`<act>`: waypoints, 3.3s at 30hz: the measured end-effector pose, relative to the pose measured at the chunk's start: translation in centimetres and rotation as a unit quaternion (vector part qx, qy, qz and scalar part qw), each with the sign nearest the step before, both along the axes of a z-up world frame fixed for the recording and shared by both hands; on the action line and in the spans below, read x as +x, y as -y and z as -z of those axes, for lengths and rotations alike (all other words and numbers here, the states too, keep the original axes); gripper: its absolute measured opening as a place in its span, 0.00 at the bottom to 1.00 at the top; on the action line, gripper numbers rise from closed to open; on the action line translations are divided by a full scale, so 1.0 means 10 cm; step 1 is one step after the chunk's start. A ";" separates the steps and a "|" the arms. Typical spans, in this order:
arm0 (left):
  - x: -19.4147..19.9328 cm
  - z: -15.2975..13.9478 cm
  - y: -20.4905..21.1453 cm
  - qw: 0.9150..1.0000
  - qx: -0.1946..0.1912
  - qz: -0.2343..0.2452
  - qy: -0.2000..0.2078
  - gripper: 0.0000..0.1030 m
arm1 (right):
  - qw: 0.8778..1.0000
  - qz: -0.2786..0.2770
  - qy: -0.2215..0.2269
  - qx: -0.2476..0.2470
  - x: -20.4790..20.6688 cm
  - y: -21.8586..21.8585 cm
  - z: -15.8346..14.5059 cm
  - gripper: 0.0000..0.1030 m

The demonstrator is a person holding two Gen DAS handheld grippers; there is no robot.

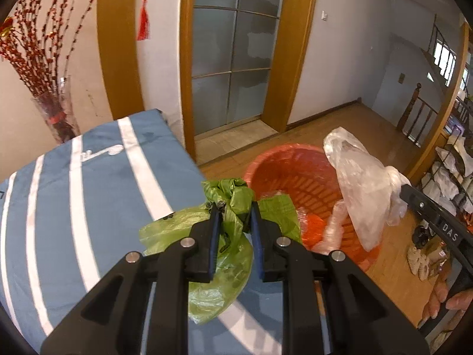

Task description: Collect trash

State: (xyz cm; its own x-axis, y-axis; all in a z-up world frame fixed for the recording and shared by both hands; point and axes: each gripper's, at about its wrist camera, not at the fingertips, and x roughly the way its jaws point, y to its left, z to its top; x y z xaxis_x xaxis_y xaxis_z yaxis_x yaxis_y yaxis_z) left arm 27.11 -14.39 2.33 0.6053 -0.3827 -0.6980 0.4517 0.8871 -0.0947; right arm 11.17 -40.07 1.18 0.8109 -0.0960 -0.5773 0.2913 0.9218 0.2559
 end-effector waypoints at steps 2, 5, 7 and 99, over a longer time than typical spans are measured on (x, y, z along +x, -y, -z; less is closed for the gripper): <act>-0.01 0.03 0.07 1.000 -0.002 0.006 -0.004 0.20 | 1.000 0.013 0.000 0.004 0.00 0.07 0.02 0.16; -0.02 0.07 0.18 1.000 -0.007 0.014 -0.011 0.20 | 0.999 0.032 -0.001 0.010 0.00 0.16 0.05 0.16; -0.03 0.09 0.27 1.000 -0.011 0.021 -0.015 0.20 | 0.999 0.042 -0.002 0.014 0.01 0.21 0.07 0.16; -2.44 0.14 -1.16 0.969 0.002 -0.198 0.150 0.96 | 0.986 -0.013 0.041 -0.158 -1.58 -1.16 0.08 0.98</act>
